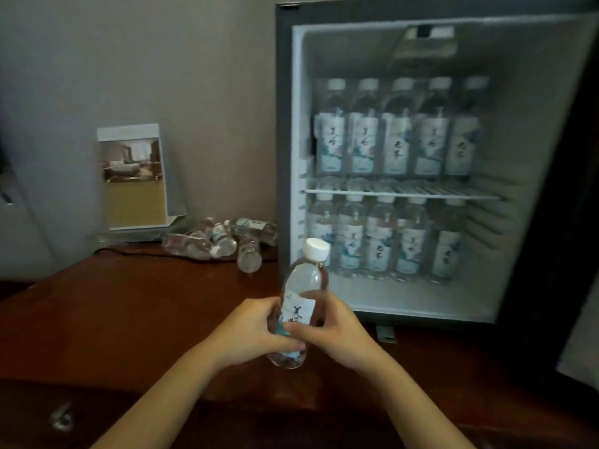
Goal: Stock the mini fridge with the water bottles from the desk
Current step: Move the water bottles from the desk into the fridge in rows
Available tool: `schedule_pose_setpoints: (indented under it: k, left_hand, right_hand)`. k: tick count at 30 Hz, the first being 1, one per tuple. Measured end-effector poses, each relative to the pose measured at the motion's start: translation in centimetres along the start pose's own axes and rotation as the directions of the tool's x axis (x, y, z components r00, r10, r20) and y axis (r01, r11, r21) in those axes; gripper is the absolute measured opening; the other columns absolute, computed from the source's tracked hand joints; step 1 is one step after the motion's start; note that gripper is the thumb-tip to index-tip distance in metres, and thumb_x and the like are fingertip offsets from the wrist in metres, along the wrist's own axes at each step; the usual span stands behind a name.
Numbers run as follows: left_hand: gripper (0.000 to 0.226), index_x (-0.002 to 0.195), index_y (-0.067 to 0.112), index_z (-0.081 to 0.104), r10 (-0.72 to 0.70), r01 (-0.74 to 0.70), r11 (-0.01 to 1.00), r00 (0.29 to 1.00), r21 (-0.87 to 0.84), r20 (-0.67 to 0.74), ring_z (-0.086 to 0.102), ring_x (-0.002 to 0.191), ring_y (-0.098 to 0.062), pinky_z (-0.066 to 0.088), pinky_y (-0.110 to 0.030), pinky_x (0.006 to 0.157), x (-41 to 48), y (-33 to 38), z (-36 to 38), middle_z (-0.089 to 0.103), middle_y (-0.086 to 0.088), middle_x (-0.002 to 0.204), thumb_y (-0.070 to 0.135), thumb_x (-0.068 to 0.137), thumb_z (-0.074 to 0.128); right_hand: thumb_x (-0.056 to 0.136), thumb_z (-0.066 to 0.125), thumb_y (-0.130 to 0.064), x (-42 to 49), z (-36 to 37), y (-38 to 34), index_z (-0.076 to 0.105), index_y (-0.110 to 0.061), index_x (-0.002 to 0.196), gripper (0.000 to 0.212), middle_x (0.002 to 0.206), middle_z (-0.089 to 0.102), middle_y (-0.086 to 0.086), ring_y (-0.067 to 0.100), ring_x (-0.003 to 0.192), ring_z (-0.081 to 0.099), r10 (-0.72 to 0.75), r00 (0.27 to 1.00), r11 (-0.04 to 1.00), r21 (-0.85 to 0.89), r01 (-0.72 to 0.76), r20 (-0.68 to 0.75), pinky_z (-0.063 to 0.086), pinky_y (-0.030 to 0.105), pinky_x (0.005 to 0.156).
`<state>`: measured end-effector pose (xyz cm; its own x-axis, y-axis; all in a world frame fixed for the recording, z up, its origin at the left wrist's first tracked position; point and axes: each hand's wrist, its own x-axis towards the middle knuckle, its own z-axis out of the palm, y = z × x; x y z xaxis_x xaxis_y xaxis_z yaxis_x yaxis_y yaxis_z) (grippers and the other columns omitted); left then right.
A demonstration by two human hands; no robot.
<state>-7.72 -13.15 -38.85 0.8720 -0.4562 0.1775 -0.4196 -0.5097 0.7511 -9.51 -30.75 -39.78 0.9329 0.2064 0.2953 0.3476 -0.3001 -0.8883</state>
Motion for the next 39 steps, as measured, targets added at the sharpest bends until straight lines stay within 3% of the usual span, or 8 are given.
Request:
schedule_pose_setpoints:
  k: [3, 9, 15, 20, 28, 31, 36, 39]
  left_hand:
    - [0.056, 0.112, 0.031, 0.061, 0.144, -0.144, 0.990, 0.984, -0.004, 0.101, 0.063, 0.096, 0.004, 0.053, -0.027, 0.088, 2.4, 5.5, 4.4, 0.069, 0.015, 0.104, 0.037, 0.061, 0.083]
    - [0.043, 0.104, 0.044, 0.058, 0.383, -0.374, 0.924, 0.904, -0.084, 0.188, 0.062, 0.094, 0.009, 0.053, -0.024, 0.086, 4.4, 15.1, 13.1, 0.069, 0.020, 0.100, 0.040, 0.067, 0.080]
    - [0.059, 0.116, 0.031, 0.056, 0.595, -0.587, 0.803, 0.799, -0.100, 0.088, 0.061, 0.101, 0.002, 0.053, -0.033, 0.086, 4.8, 22.3, 18.8, 0.066, 0.015, 0.108, 0.051, 0.065, 0.075]
    - [0.055, 0.113, 0.036, 0.052, 0.612, -0.597, 0.787, 0.787, -0.156, 0.075, 0.060, 0.101, -0.003, 0.052, -0.035, 0.087, 5.2, 25.8, 22.1, 0.065, 0.014, 0.108, 0.053, 0.066, 0.074]
    - [0.048, 0.114, 0.032, 0.053, 0.545, -0.527, 0.829, 0.836, -0.188, 0.058, 0.063, 0.095, -0.006, 0.054, -0.034, 0.081, 6.2, 26.3, 25.4, 0.067, 0.012, 0.101, 0.037, 0.072, 0.075]
    - [0.045, 0.110, 0.036, 0.051, 0.527, -0.510, 0.839, 0.849, -0.191, 0.047, 0.062, 0.095, -0.002, 0.053, -0.031, 0.084, 6.1, 25.8, 25.8, 0.067, 0.014, 0.102, 0.036, 0.072, 0.075]
    - [0.056, 0.116, 0.032, 0.050, 0.547, -0.549, 0.827, 0.835, -0.122, -0.056, 0.064, 0.095, -0.005, 0.053, -0.028, 0.083, 5.8, 25.3, 26.1, 0.068, 0.010, 0.102, 0.038, 0.067, 0.078]
    - [0.073, 0.131, 0.030, 0.043, 0.552, -0.555, 0.831, 0.832, -0.050, -0.051, 0.064, 0.096, -0.006, 0.052, -0.025, 0.084, 5.8, 25.2, 26.2, 0.067, 0.009, 0.106, 0.044, 0.067, 0.076]
  right_hand:
    - [0.071, 0.080, -0.014, -4.7, -6.1, -0.8, 0.055, -0.024, 0.105, 0.043, 0.097, 0.071, -0.005, 0.006, 0.092, 0.067, 0.029, 0.987, 1.000, 0.000, -0.030, -0.160, 0.055, 0.027, 0.081]
    - [0.064, 0.082, -0.008, -14.6, -15.5, -3.7, 0.056, -0.027, 0.098, 0.047, 0.087, 0.069, -0.025, -0.003, 0.084, 0.066, -0.037, 0.907, 0.990, -0.139, -0.024, -0.419, 0.050, 0.013, 0.071]
    - [0.060, 0.082, -0.018, -21.2, -20.9, -6.8, 0.054, -0.035, 0.098, 0.050, 0.091, 0.066, -0.033, -0.007, 0.089, 0.064, -0.188, 0.815, 0.942, -0.334, -0.007, -0.548, 0.049, 0.008, 0.073]
    - [0.055, 0.076, -0.032, -23.3, -24.1, -7.1, 0.052, -0.035, 0.103, 0.053, 0.094, 0.064, -0.034, -0.008, 0.092, 0.062, -0.231, 0.774, 0.916, -0.401, -0.032, -0.590, 0.048, 0.008, 0.077]
    - [0.069, 0.079, -0.016, -23.4, -27.1, -3.8, 0.055, -0.027, 0.103, 0.044, 0.093, 0.066, -0.023, -0.007, 0.093, 0.061, -0.158, 0.788, 0.925, -0.369, -0.092, -0.595, 0.047, 0.010, 0.079]
    - [0.071, 0.078, -0.016, -23.0, -27.2, -2.7, 0.050, -0.038, 0.102, 0.047, 0.091, 0.067, -0.021, -0.003, 0.093, 0.062, -0.133, 0.787, 0.936, -0.336, -0.099, -0.602, 0.050, 0.018, 0.081]
    - [0.072, 0.077, -0.024, -22.8, -27.3, -1.9, 0.049, -0.040, 0.106, 0.047, 0.100, 0.067, -0.009, 0.006, 0.093, 0.064, -0.116, 0.805, 0.930, -0.349, -0.119, -0.582, 0.053, 0.030, 0.084]
    - [0.075, 0.076, -0.026, -22.7, -27.6, -1.6, 0.050, -0.035, 0.109, 0.044, 0.099, 0.066, -0.010, 0.004, 0.091, 0.063, -0.092, 0.813, 0.917, -0.367, -0.156, -0.576, 0.052, 0.026, 0.082]
